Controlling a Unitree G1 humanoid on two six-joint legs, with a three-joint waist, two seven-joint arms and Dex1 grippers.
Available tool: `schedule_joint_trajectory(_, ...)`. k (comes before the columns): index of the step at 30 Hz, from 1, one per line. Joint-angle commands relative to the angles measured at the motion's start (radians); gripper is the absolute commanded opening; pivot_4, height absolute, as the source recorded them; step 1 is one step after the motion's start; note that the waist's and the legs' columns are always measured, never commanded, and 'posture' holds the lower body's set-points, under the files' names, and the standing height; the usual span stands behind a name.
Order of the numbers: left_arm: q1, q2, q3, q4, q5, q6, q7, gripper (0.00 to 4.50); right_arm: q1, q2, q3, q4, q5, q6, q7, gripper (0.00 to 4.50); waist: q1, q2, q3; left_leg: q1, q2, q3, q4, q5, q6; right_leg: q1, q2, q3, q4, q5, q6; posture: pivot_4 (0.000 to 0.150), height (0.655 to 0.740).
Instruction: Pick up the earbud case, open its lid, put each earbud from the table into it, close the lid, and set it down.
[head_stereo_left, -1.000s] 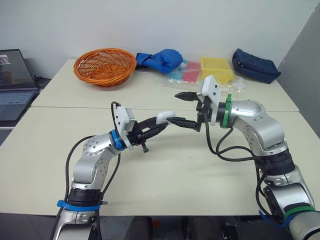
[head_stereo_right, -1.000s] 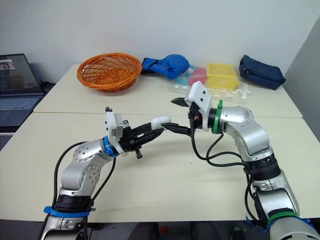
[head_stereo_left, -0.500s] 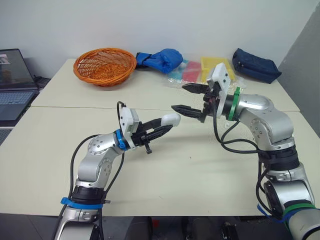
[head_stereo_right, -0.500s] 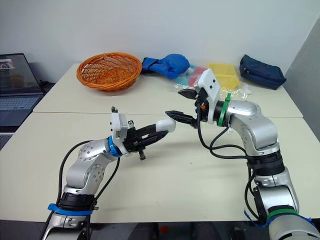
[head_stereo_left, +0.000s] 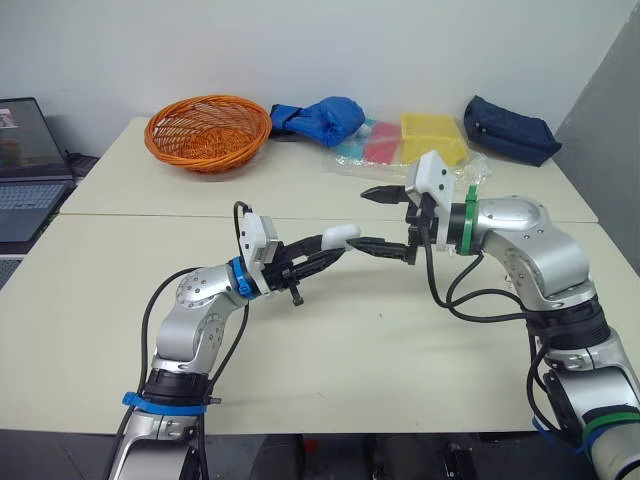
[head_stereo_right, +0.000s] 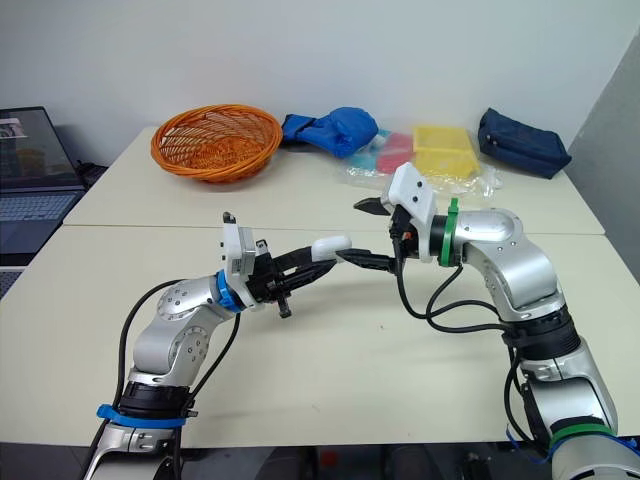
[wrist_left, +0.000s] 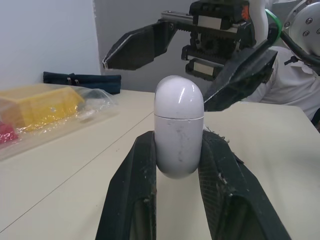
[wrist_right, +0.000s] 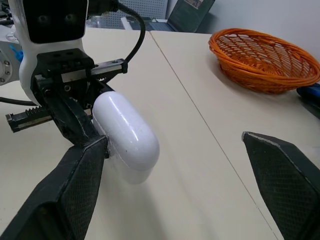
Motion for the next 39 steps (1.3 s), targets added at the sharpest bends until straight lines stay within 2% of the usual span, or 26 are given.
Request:
schedule_joint_trajectory(1,-0.021,-0.003,-0.007,-0.024,-0.017,-0.014,-0.008,0.77,-0.020,0.008,-0.015,0.003,-0.014,-0.023,-0.020,4.47,0.000,0.000,0.000,0.000,0.000,0.000,0.000,0.000,0.000,0.000,0.000,0.000,0.000,0.000,0.000,0.150,0.7400)
schedule_joint_trajectory(8,-0.014,-0.002,-0.014,-0.035,-0.020,-0.011,-0.013,0.77,-0.031,0.031,-0.042,0.013,0.000,0.000,-0.039,4.47,0.000,0.000,0.000,0.000,0.000,0.000,0.000,0.000,0.000,0.000,0.000,0.000,0.000,0.000,0.000,0.150,0.7400)
schedule_joint_trajectory(14,-0.015,0.000,-0.013,-0.032,-0.018,-0.012,-0.015,0.77,-0.053,0.051,-0.106,0.016,0.074,0.095,-0.058,4.47,0.000,0.000,0.000,0.000,0.000,0.000,0.000,0.000,0.000,0.000,0.000,0.000,-0.001,0.000,0.000,0.150,0.7400)
schedule_joint_trajectory(23,-0.006,0.001,-0.014,-0.034,-0.018,-0.017,-0.013,0.77,-0.028,0.016,-0.131,-0.041,0.134,0.153,-0.042,4.47,0.001,0.000,0.000,0.000,0.000,0.000,-0.005,0.000,0.000,0.000,0.000,0.000,-0.006,0.001,-0.001,0.150,0.7400)
schedule_joint_trajectory(27,-0.004,-0.003,-0.002,-0.032,-0.015,-0.023,0.007,0.77,-0.016,0.007,-0.187,-0.074,0.206,0.241,-0.077,4.47,0.002,0.000,0.000,0.000,0.000,-0.001,-0.010,0.000,0.000,0.000,-0.001,0.000,-0.008,0.001,-0.001,0.150,0.7400)
schedule_joint_trajectory(33,-0.009,-0.010,0.060,-0.028,-0.015,-0.020,0.114,0.77,0.068,-0.002,-0.348,-0.095,0.186,0.334,-0.309,4.47,0.003,0.000,0.000,0.000,0.000,-0.001,-0.013,0.000,0.000,0.000,-0.001,0.000,-0.009,0.001,-0.001,0.150,0.7400)
schedule_joint_trajectory(35,-0.005,-0.010,0.088,-0.031,0.003,-0.031,0.170,0.77,0.176,-0.018,-0.379,-0.121,0.093,0.296,-0.418,4.47,0.005,0.000,0.000,0.000,0.000,-0.001,-0.013,0.000,0.000,0.000,-0.001,0.000,-0.009,0.000,-0.001,0.150,0.7400)
schedule_joint_trajectory(39,0.008,-0.019,0.112,-0.057,-0.001,-0.022,0.238,0.77,0.292,-0.007,-0.400,-0.116,0.008,0.256,-0.548,4.47,0.004,0.000,0.000,0.000,-0.001,0.001,-0.013,0.000,0.000,-0.001,-0.002,0.001,-0.009,0.000,-0.001,0.150,0.7400)
